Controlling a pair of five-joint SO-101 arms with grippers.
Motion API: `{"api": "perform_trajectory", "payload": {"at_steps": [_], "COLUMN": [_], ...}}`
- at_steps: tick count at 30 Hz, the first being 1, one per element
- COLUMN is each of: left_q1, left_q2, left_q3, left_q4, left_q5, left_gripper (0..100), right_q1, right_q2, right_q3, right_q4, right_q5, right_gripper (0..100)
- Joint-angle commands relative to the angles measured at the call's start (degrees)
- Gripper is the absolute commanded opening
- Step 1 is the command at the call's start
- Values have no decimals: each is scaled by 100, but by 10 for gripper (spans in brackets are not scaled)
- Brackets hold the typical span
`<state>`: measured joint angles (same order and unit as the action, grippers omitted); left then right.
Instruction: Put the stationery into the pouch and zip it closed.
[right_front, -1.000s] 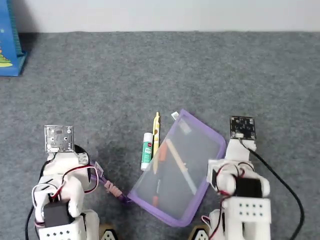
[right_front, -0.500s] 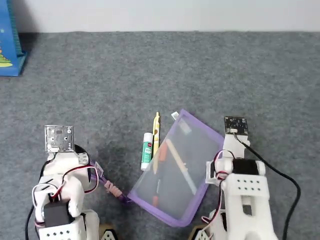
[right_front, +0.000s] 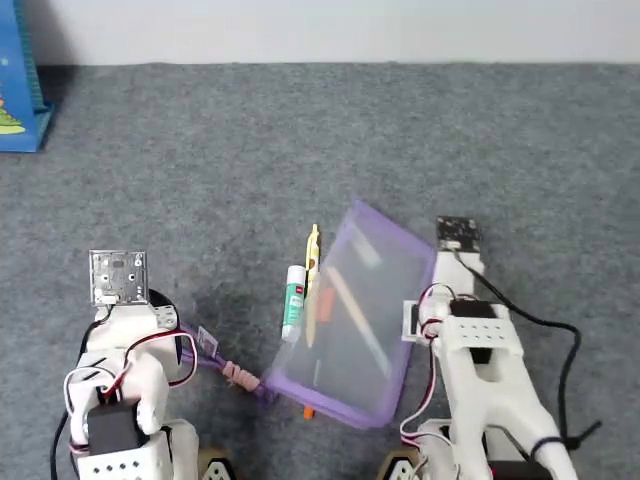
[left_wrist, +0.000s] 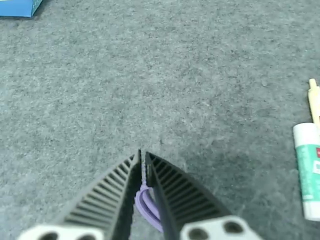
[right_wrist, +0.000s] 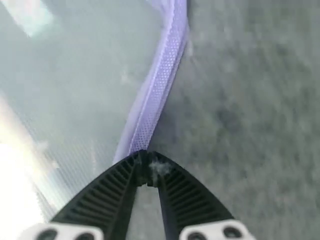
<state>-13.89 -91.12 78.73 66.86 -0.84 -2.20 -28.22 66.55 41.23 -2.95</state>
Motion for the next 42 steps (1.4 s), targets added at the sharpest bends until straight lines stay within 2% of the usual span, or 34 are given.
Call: {"api": "perform_trajectory", "payload": {"at_steps": [1, 8, 12, 15, 24, 36, 42], "left_q1": [-26, -26, -35, -35, -35, -35, -35], "left_q2": [-62, -62, -62, -62, -62, -62, -62], "left_q3": [-66, -13, -22, -40, -40, -31, -22], "left_q4": [-237, -325, -334, -334, -334, -334, -343], "left_q5": [44, 44, 44, 35, 35, 35, 35], "left_gripper": [13, 13, 13, 13, 13, 13, 13], "right_q1": [-505, -954, -1112, -1262, -1305, -1437, -1903], "right_q2": [13, 75, 84, 48, 75, 66, 84], "right_q3": [-325, -466, -897, -1169, -2215, -2303, -2251], "right_q4": [-602, -2246, -2229, -1613, 1314, 3389, 4180], "right_q5": [0, 9, 18, 9, -396, -360, -360], "right_gripper": [9, 9, 9, 9, 9, 9, 9]}}
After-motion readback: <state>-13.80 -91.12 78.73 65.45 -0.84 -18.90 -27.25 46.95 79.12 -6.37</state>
